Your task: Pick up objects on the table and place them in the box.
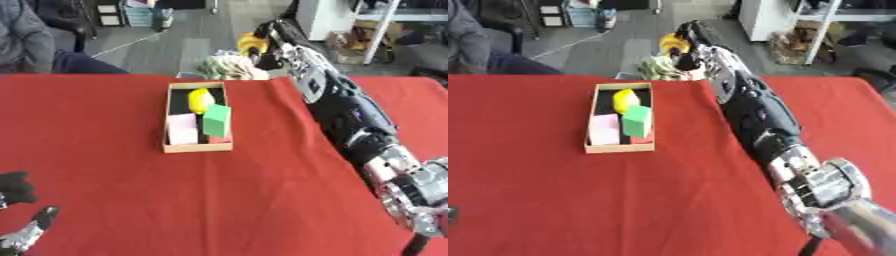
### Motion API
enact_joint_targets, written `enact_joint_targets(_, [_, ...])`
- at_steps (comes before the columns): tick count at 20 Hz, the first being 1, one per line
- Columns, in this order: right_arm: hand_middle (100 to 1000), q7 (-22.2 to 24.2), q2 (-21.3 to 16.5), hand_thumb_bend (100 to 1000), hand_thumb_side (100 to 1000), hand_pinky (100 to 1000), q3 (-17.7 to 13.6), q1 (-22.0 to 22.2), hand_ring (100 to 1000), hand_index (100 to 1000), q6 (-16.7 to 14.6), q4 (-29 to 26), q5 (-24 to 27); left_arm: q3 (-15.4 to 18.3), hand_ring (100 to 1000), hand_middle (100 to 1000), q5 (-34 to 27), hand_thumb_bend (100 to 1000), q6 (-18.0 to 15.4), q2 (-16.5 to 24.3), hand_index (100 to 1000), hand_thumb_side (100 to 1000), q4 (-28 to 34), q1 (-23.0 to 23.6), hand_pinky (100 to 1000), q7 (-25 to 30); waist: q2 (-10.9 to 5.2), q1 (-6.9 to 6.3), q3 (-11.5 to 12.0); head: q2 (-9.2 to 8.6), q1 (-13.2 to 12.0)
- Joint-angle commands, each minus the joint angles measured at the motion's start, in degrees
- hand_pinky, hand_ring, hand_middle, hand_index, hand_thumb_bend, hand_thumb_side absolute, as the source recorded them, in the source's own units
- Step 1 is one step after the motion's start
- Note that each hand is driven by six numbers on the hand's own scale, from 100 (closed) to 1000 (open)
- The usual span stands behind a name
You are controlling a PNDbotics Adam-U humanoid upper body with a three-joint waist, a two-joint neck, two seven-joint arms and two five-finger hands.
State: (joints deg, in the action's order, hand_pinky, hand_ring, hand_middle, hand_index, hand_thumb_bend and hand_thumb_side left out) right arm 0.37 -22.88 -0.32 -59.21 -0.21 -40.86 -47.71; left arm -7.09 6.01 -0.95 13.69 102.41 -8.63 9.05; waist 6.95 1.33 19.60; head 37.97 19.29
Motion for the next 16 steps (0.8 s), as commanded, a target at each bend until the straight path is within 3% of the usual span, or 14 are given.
enact_joint_targets(1, [379,0.3,0.6,118,100,654,0.0,-1.3,505,470,-0.4,0.6,0.4,-0.5,591,584,-0.7,586,-0.1,0.7,762,279,1.1,-1.2,754,0.7,0.27,0.32,0.9,-0.99,1.5])
enact_joint_targets(4, [388,1.0,2.2,114,100,658,0.2,-1.0,512,480,-0.9,1.7,0.1,-0.6,591,583,-0.9,586,-0.1,0.5,762,279,1.2,-1.3,754,0.9,0.46,0.25,2.0,-0.9,2.1])
enact_joint_targets(5, [393,1.2,2.7,193,100,660,0.4,-1.0,515,486,-1.2,1.9,-0.1,-0.6,591,583,-0.9,586,-0.1,0.5,762,279,1.2,-1.3,754,1.0,0.5,0.23,2.2,-0.8,2.3])
enact_joint_targets(6, [397,1.6,3.2,113,100,661,0.6,-0.9,516,489,-1.5,2.0,-0.3,-0.6,591,583,-0.9,586,-0.1,0.4,762,278,1.2,-1.3,754,1.0,0.51,0.22,2.4,-0.74,2.4])
enact_joint_targets(7, [401,1.8,3.7,112,100,661,0.7,-0.9,517,493,-1.7,2.0,-0.6,-0.6,591,583,-0.9,587,-0.1,0.4,762,279,1.2,-1.4,754,1.0,0.51,0.2,2.5,-0.69,2.5])
enact_joint_targets(13, [454,2.7,5.1,132,100,670,1.0,-0.5,536,548,-2.4,2.2,-1.4,-0.7,591,583,-1.0,588,-0.1,0.3,762,279,1.2,-1.5,754,1.2,0.34,0.23,2.8,-0.64,2.9])
enact_joint_targets(16, [508,3.9,5.5,184,100,682,1.2,-0.3,564,606,-2.9,2.5,-1.3,-0.7,591,583,-1.0,588,-0.1,0.3,763,278,1.2,-1.5,754,1.2,0.23,0.29,2.7,-0.71,2.8])
